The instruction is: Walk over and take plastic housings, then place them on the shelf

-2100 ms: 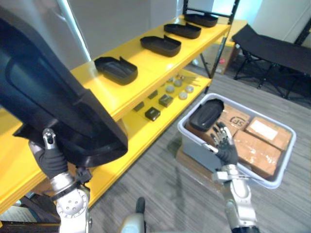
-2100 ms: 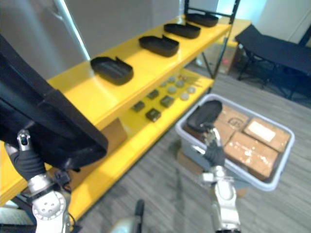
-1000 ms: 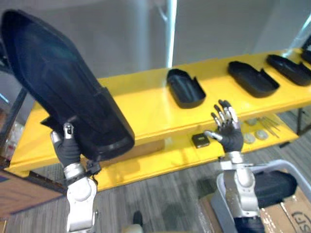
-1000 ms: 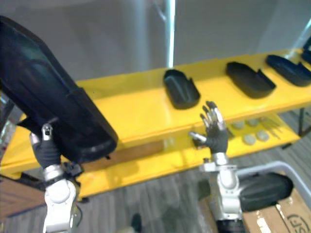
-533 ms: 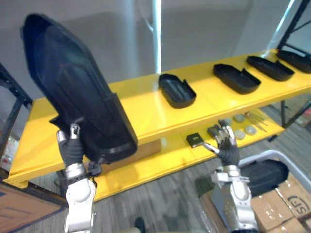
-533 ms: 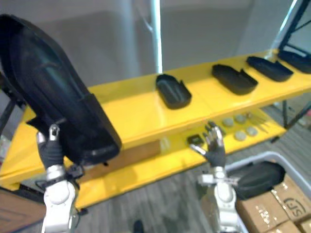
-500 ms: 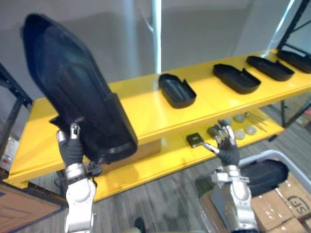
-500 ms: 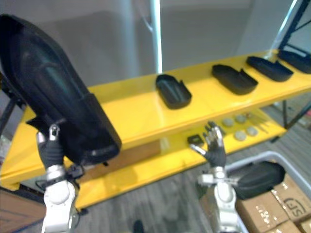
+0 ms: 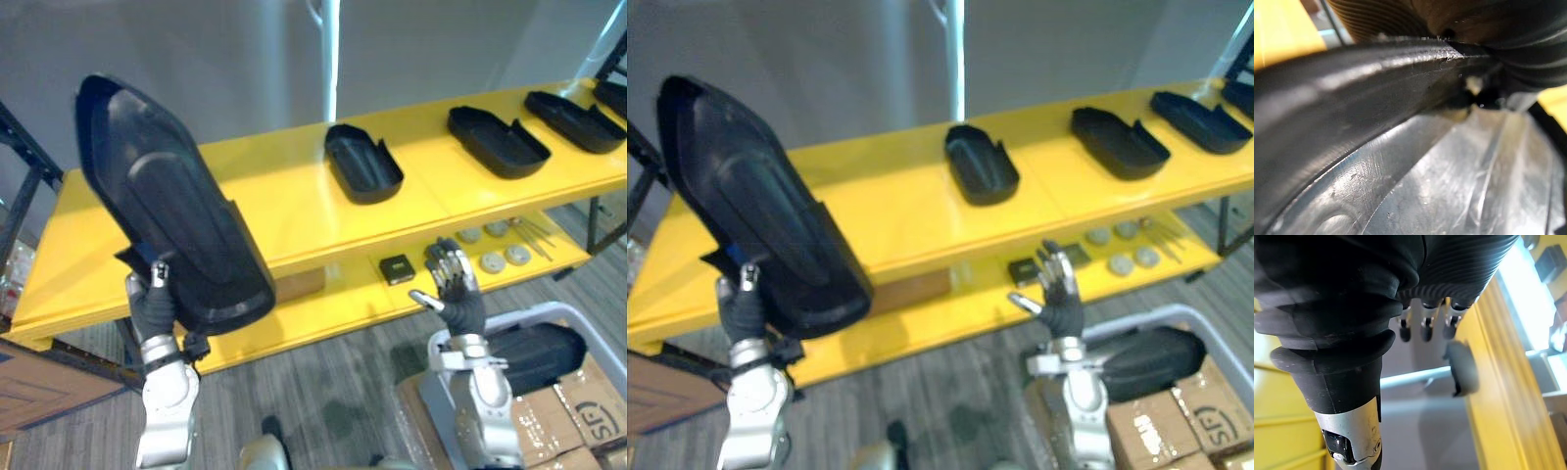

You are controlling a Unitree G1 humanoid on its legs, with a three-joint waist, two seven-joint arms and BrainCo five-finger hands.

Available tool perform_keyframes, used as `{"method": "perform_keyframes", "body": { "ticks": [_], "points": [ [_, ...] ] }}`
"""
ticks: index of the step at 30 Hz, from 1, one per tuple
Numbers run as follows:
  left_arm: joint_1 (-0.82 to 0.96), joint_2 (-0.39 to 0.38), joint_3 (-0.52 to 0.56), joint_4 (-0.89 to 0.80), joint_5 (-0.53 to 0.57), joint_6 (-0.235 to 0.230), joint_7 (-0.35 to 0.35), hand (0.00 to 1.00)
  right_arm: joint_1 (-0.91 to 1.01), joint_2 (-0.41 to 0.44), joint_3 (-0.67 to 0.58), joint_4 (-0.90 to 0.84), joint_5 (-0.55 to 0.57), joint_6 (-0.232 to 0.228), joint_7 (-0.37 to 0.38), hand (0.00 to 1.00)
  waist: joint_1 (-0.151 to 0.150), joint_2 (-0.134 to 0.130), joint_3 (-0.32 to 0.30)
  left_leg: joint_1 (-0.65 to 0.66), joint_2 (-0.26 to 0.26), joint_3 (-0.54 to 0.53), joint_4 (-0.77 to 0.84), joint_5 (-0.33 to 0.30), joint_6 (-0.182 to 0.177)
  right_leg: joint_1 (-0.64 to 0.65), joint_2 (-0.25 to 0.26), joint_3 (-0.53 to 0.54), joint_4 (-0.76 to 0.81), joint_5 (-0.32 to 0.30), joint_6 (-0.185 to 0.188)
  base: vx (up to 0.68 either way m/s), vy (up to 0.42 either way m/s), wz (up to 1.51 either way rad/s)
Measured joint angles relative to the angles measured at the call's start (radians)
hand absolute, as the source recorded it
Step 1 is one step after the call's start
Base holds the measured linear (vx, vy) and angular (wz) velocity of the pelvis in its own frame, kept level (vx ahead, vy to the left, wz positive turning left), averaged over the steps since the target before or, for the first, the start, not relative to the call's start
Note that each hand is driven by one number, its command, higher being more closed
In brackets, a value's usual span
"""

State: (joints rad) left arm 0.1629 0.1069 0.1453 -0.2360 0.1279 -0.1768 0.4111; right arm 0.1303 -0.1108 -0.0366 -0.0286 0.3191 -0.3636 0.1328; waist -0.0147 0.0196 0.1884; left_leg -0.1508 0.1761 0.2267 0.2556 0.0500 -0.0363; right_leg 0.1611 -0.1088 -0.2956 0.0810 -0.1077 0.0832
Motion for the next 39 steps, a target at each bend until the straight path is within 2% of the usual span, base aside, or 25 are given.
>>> {"method": "perform_keyframes", "body": {
  "ticks": [2, 6, 7, 9, 11, 13, 14, 18, 23, 29, 33, 35, 39],
  "points": [
    [-0.005, -0.001, -0.002, 0.0, 0.007, 0.005, -0.011, 1.0, 0.0, -0.011, -0.003, 0.001, -0.007, -0.024, -0.005, 0.0, -0.001, 0.014, 0.007, 0.067, -0.009, -0.001, -0.1, 0.011, -0.015, 0.001, 0.007, 0.025, 0.002, -0.001, -0.002, 0.06, -0.037, -0.24],
    [-0.014, 0.006, -0.002, -0.001, 0.011, 0.033, -0.046, 1.0, 0.003, -0.014, -0.036, 0.001, -0.018, -0.034, -0.047, 0.0, -0.009, 0.032, 0.005, 0.185, -0.025, 0.01, -0.251, 0.027, -0.045, 0.003, 0.0, 0.075, 0.017, -0.019, -0.001, 0.02, -0.009, -0.44],
    [-0.031, 0.015, 0.003, 0.001, 0.01, 0.06, -0.06, 1.0, 0.008, -0.012, -0.042, 0.0, -0.013, -0.035, -0.058, 0.0, -0.027, 0.033, 0.004, 0.208, -0.033, 0.03, -0.282, 0.035, -0.058, -0.003, -0.008, 0.085, 0.027, -0.023, 0.004, 0.0, 0.059, -0.38],
    [-0.077, 0.054, 0.006, 0.023, 0.01, 0.104, -0.078, 1.0, 0.034, -0.004, -0.039, -0.011, 0.01, -0.035, -0.074, 0.0, -0.03, 0.032, 0.0, 0.223, -0.043, 0.059, -0.305, 0.038, -0.061, -0.024, -0.012, 0.114, 0.033, -0.025, 0.007, -0.02, 0.061, -0.39],
    [-0.174, 0.128, 0.011, 0.096, 0.008, 0.178, -0.108, 1.0, 0.088, 0.025, -0.025, -0.044, -0.004, -0.034, -0.11, 0.0, -0.048, 0.029, -0.005, 0.224, -0.052, 0.085, -0.33, 0.039, -0.06, -0.053, -0.019, 0.142, 0.032, -0.019, 0.018, -0.01, 0.057, -0.31],
    [-0.229, 0.167, 0.01, 0.162, 0.004, 0.231, -0.116, 1.0, 0.108, 0.038, -0.001, -0.055, -0.019, -0.033, -0.116, 0.0, -0.06, 0.025, -0.008, 0.225, -0.055, 0.104, -0.334, 0.041, -0.062, -0.065, -0.02, 0.164, 0.028, -0.013, 0.024, 0.03, 0.054, -0.33],
    [-0.281, 0.187, 0.009, 0.238, -0.001, 0.27, -0.12, 1.0, 0.124, 0.04, 0.013, -0.061, -0.021, -0.031, -0.117, 0.0, -0.072, 0.021, -0.01, 0.225, -0.057, 0.117, -0.334, 0.04, -0.06, -0.073, -0.022, 0.177, 0.028, -0.009, 0.026, 0.05, 0.043, -0.29],
    [-0.464, 0.288, 0.003, 0.566, -0.055, 0.371, -0.12, 1.0, 0.158, 0.03, 0.019, -0.081, -0.021, -0.014, -0.108, 0.0, -0.119, 0.016, -0.013, 0.233, -0.056, 0.162, -0.335, 0.039, -0.059, -0.091, -0.02, 0.228, 0.017, 0.009, 0.033, 0.06, 0.027, -0.38],
    [-0.659, 0.377, -0.008, 0.838, -0.122, 0.448, -0.119, 1.0, 0.188, -0.001, 0.02, -0.081, -0.02, 0.017, -0.087, 0.0, -0.164, 0.016, -0.014, 0.234, -0.048, 0.176, -0.335, 0.039, -0.059, -0.111, -0.012, 0.272, 0.011, 0.022, 0.03, 0.02, -0.001, -0.26],
    [-0.852, 0.488, -0.011, 1.029, -0.171, 0.553, -0.108, 1.0, 0.209, -0.033, 0.025, -0.081, -0.017, 0.024, -0.086, 0.0, -0.214, 0.017, -0.014, 0.236, -0.047, 0.201, -0.335, 0.039, -0.059, -0.13, -0.011, 0.302, 0.015, 0.031, 0.033, -0.02, 0.002, -0.15],
    [-0.895, 0.529, -0.01, 1.073, -0.171, 0.603, -0.106, 1.0, 0.221, -0.042, 0.049, -0.081, -0.015, 0.029, -0.079, 0.0, -0.22, 0.019, -0.013, 0.235, -0.046, 0.22, -0.335, 0.039, -0.059, -0.144, -0.009, 0.325, 0.015, 0.041, 0.032, -0.04, 0.005, -0.14],
    [-0.921, 0.536, -0.01, 1.106, -0.169, 0.65, -0.107, 1.0, 0.223, -0.045, 0.05, -0.08, -0.015, 0.042, -0.079, 0.0, -0.224, 0.02, -0.012, 0.234, -0.048, 0.22, -0.335, 0.039, -0.059, -0.147, -0.01, 0.326, 0.014, 0.046, 0.034, -0.04, 0.005, -0.04],
    [-0.929, 0.563, -0.009, 1.145, -0.167, 0.695, -0.109, 1.0, 0.23, -0.052, 0.059, -0.08, -0.014, 0.046, -0.09, 0.0, -0.225, 0.023, -0.011, 0.226, -0.048, 0.22, -0.335, 0.039, -0.059, -0.156, -0.01, 0.327, 0.014, 0.053, 0.035, -0.03, -0.001, -0.01]
  ]
}}
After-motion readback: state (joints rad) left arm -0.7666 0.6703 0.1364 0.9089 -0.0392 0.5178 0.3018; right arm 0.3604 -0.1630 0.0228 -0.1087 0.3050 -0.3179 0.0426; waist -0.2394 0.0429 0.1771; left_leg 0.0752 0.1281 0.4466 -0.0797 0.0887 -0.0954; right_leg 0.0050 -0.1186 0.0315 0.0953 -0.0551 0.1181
